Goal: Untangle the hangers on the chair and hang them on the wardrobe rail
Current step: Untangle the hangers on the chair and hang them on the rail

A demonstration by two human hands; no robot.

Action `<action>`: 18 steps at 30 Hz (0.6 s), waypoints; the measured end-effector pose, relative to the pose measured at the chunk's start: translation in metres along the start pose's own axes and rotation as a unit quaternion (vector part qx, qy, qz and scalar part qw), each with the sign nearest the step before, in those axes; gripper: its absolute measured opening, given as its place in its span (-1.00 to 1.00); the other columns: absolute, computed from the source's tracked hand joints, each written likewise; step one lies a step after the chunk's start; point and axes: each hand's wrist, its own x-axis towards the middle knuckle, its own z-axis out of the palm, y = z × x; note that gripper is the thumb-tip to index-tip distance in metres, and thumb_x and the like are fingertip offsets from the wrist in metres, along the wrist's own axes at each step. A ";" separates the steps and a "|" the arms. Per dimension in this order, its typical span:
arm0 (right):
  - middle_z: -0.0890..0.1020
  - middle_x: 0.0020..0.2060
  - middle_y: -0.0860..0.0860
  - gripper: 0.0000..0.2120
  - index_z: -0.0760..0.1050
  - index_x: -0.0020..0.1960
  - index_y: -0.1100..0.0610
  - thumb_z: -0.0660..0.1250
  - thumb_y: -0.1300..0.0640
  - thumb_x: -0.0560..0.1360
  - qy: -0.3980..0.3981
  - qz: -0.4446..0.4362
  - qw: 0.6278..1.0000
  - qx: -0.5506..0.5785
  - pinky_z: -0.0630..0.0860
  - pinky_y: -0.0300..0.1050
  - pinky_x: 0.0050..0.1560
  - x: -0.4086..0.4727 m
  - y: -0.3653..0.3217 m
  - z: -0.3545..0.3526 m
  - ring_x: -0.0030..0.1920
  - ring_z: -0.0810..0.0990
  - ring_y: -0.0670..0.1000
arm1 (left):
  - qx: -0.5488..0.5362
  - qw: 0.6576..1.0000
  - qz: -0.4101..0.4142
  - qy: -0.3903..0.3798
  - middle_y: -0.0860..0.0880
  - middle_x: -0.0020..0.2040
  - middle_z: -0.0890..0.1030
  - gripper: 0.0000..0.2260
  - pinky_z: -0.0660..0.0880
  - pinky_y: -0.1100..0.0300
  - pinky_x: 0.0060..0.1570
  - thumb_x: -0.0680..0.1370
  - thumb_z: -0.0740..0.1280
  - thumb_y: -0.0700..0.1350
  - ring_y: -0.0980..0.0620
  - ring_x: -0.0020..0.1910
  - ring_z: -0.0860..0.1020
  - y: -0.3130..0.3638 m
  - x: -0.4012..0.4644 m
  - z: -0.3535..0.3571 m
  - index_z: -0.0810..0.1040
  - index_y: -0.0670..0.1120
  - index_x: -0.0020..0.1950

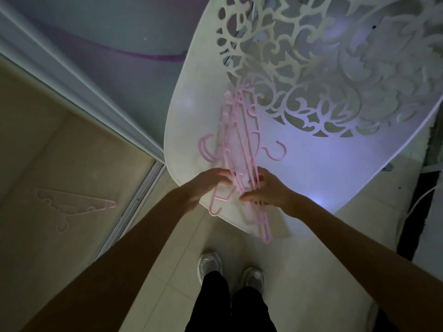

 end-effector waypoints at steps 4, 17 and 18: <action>0.52 0.16 -0.05 -0.50 0.37 0.23 -0.09 0.42 0.29 0.42 -0.002 0.057 0.989 0.140 0.56 -0.05 0.09 -0.010 -0.005 -0.015 0.16 0.53 0.02 | 0.044 0.999 -0.006 0.019 -0.08 0.28 0.49 -0.65 0.32 0.35 -0.04 0.55 0.31 -0.07 0.23 -0.03 0.48 0.029 0.002 -0.002 0.46 -0.21 0.28; 0.53 -0.04 0.11 -0.76 0.47 0.13 0.21 0.27 0.37 0.48 0.035 0.125 0.969 0.211 0.54 -0.04 0.10 -0.110 -0.080 -0.067 -0.02 0.55 0.06 | -0.030 0.998 0.011 0.047 0.12 -0.41 0.66 -0.92 0.46 0.27 -0.27 0.57 0.26 -0.25 0.16 -0.45 0.62 0.066 -0.118 -0.029 0.50 -0.13 -0.09; 0.52 -0.03 0.13 -0.82 0.47 0.07 0.21 0.28 0.34 0.48 0.018 0.128 0.973 0.189 0.55 -0.06 0.07 -0.119 -0.097 -0.066 -0.02 0.54 0.06 | -0.019 0.998 0.012 0.063 0.13 -0.41 0.65 -0.96 0.49 0.25 -0.27 0.57 0.28 -0.24 0.17 -0.45 0.61 0.071 -0.134 -0.032 0.50 -0.14 -0.05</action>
